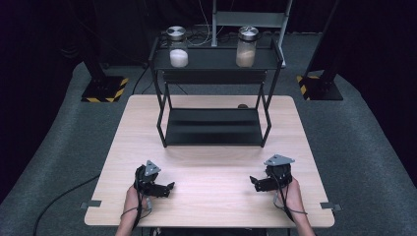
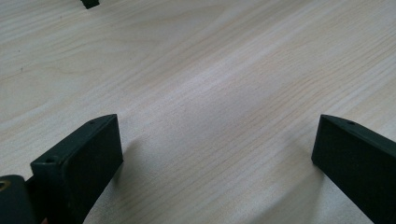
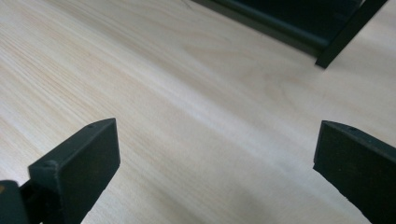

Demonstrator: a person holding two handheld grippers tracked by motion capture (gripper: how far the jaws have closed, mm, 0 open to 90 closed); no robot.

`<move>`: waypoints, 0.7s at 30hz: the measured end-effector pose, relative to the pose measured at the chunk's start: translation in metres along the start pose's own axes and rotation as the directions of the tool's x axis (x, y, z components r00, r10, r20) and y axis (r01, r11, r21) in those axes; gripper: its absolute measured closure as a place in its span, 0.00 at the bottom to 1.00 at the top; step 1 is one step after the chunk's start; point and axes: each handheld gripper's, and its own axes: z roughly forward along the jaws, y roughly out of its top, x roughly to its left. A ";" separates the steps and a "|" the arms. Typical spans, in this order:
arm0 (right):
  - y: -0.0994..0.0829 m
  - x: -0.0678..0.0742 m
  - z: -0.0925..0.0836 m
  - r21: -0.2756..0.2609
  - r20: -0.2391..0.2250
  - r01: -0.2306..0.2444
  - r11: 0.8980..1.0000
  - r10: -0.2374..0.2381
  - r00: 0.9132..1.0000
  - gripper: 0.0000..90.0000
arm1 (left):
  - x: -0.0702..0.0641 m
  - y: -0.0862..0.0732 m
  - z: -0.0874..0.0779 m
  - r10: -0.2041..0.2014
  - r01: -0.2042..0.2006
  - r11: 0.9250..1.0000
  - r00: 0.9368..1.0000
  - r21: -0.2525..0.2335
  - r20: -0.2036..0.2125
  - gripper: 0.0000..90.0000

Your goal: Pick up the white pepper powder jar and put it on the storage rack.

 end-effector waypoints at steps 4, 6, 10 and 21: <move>-0.015 0.004 0.004 -0.017 0.010 -0.026 1.000 0.026 1.000 0.00 | 0.000 0.000 0.000 0.001 -0.001 1.000 1.000 0.001 0.000 0.01; -0.020 0.005 0.006 -0.022 0.012 -0.034 0.999 0.034 0.999 0.00 | 0.000 0.000 0.000 -0.001 0.001 1.000 1.000 0.001 0.000 0.01; -0.029 0.006 0.006 -0.038 0.014 -0.057 0.998 0.058 0.998 0.00 | 0.000 0.001 0.000 -0.001 0.001 1.000 1.000 0.001 0.000 0.01; -0.038 0.011 0.006 -0.065 0.042 -0.044 0.997 0.047 0.998 0.00 | -0.002 0.000 0.000 -0.003 0.003 1.000 1.000 -0.001 -0.008 0.01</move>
